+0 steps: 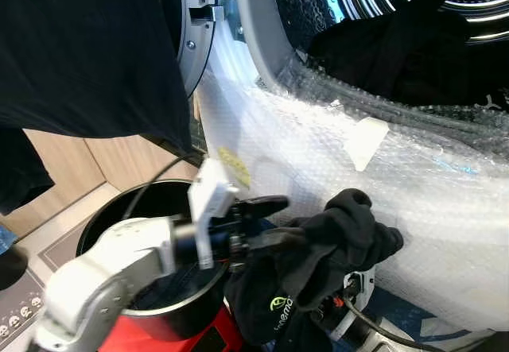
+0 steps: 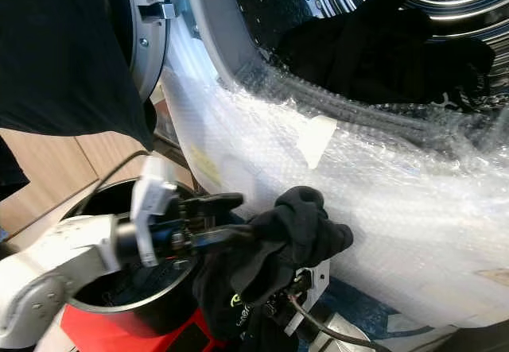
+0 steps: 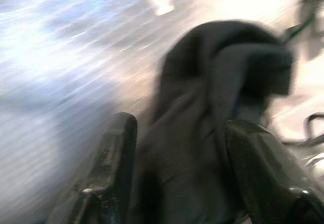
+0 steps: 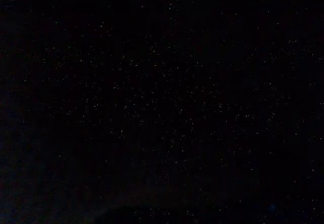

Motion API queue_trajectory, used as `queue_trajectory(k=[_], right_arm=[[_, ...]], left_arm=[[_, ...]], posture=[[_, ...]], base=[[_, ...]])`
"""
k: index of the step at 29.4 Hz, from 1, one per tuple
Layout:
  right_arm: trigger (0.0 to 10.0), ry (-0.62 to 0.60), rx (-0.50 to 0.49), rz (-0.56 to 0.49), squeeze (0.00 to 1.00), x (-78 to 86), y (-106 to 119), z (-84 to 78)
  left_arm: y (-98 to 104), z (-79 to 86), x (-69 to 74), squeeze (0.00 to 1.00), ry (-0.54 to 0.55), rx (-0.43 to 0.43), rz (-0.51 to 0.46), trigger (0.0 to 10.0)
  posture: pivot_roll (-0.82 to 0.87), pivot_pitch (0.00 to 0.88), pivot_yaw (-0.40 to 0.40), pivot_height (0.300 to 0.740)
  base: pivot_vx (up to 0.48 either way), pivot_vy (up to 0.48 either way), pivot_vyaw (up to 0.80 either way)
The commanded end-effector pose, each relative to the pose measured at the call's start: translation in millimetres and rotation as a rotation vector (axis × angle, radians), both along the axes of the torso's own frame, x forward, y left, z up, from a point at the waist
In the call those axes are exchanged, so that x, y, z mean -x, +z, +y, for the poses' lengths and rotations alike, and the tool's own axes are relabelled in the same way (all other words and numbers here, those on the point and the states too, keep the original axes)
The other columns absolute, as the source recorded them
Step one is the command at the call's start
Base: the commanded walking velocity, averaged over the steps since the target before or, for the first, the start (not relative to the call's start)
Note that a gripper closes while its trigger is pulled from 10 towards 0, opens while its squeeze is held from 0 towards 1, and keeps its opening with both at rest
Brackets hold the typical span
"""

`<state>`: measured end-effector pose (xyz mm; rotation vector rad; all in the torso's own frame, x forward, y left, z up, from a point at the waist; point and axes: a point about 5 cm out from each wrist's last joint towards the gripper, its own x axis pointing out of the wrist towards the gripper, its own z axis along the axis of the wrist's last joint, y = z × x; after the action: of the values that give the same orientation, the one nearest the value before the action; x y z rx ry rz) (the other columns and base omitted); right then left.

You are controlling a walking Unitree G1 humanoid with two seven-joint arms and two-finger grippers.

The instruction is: Clothes washing

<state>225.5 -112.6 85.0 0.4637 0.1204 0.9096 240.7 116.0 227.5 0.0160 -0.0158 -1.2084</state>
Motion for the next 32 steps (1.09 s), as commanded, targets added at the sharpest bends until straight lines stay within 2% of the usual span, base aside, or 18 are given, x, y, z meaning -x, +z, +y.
queue_trajectory(k=[1,3,7,8,10,11,12,16,18,19,20,21,25,27,28,29,31,32], right_arm=[[0.0,0.021,-0.01,-0.021,0.0,-0.2,3.5,3.8],[0.0,0.016,-0.005,-0.022,0.0,-0.6,3.4,3.0],[0.0,0.007,0.001,-0.019,0.0,-0.3,1.8,1.1],[0.0,0.023,0.007,-0.021,0.0,1.2,1.2,1.6],[0.0,0.028,0.008,-0.022,0.0,1.8,1.1,1.8],[0.0,0.035,0.009,-0.027,0.0,2.1,2.7,1.6],[0.0,0.043,0.005,-0.034,0.0,2.3,4.3,1.6],[0.0,0.085,-0.007,-0.049,0.0,5.3,8.3,2.8],[0.0,0.129,-0.008,-0.063,0.0,11.2,10.4,4.9],[0.0,0.129,-0.008,-0.063,0.0,11.2,10.4,4.9],[0.0,0.192,-0.045,-0.092,0.0,19.9,18.5,7.5],[0.0,0.252,-0.082,-0.123,0.0,28.1,28.4,9.3],[0.0,0.363,-0.135,-0.171,0.0,44.4,48.3,8.8],[0.0,0.426,-0.143,-0.204,0.0,51.8,61.1,10.4],[0.0,0.426,-0.143,-0.204,0.0,51.8,61.1,10.4],[0.0,0.453,-0.153,-0.237,0.0,53.5,70.9,12.5],[0.0,0.431,-0.206,-0.307,0.0,47.7,92.4,13.5],[0.0,0.431,-0.206,-0.307,0.0,47.7,92.4,13.5]], left_arm=[[3.0,8.2,-2.2,1.0,0.032,-0.008,-0.021,10.0],[2.0,22.1,-11.4,1.0,0.129,-0.034,-0.036,10.0],[-3.1,36.1,-19.1,1.0,0.214,-0.081,-0.056,10.0],[-7.0,43.4,-26.6,1.0,0.293,-0.106,-0.061,10.0],[-8.5,45.8,-29.3,1.0,0.323,-0.119,-0.067,10.0],[-16.4,54.9,-43.7,1.0,0.481,-0.131,-0.062,10.0],[-22.2,59.9,-51.8,0.0,0.575,-0.14,-0.07,10.0],[-39.9,71.8,-69.4,0.0,0.784,-0.121,-0.019,10.0],[-47.4,83.3,-78.9,0.0,0.937,-0.098,-0.013,10.0],[-47.4,83.3,-78.9,0.0,0.937,-0.098,-0.013,10.0],[-59.3,92.6,-85.2,0.0,1.038,-0.197,-0.064,10.0],[-67.4,96.7,-87.2,0.0,1.068,-0.247,-0.077,10.0],[-77.9,98.1,-90.0,0.0,1.105,-0.218,-0.051,10.0],[-89.4,95.6,-90.7,0.0,1.093,-0.322,-0.122,10.0],[-89.4,95.6,-90.7,0.0,1.093,-0.322,-0.122,10.0],[-100.0,93.4,-89.5,0.0,1.082,-0.361,-0.122,10.0],[-112.5,88.4,-88.1,0.0,1.091,-0.306,-0.063,10.0],[-112.5,88.4,-88.1,0.0,1.091,-0.306,-0.063,10.0]], posture=[[0.11,0.105,0.012,0.74],[0.11,0.104,0.013,0.74],[0.11,0.101,0.009,0.74],[0.11,0.101,0.009,0.74],[0.11,0.101,0.009,0.74],[0.11,0.104,0.01,0.74],[0.11,0.104,0.01,0.74],[0.11,0.105,0.005,0.74],[0.1,0.101,0.007,0.74],[0.1,0.101,0.007,0.74],[0.09,0.104,0.01,0.74],[0.09,0.112,0.012,0.74],[0.08,0.12,0.006,0.74],[0.08,0.125,0.003,0.74],[0.08,0.125,0.003,0.74],[0.07,0.129,0.003,0.74],[0.07,0.138,-0.001,0.74],[0.07,0.138,-0.001,0.74]], base=[[0.0,0.0,0.0],[0.0,0.0,0.0],[0.0,0.0,0.0],[0.0,0.0,0.0],[0.0,0.0,0.0],[0.0,0.0,0.0],[0.0,0.0,0.0],[0.0,0.0,0.0],[0.0,0.0,0.0],[0.0,0.0,0.0],[0.0,0.0,0.0],[0.0,0.0,0.0],[0.0,0.0,0.0],[0.0,0.0,0.0],[0.0,0.0,0.0],[0.0,0.0,0.0],[0.0,0.0,0.0],[0.0,0.0,0.0]])
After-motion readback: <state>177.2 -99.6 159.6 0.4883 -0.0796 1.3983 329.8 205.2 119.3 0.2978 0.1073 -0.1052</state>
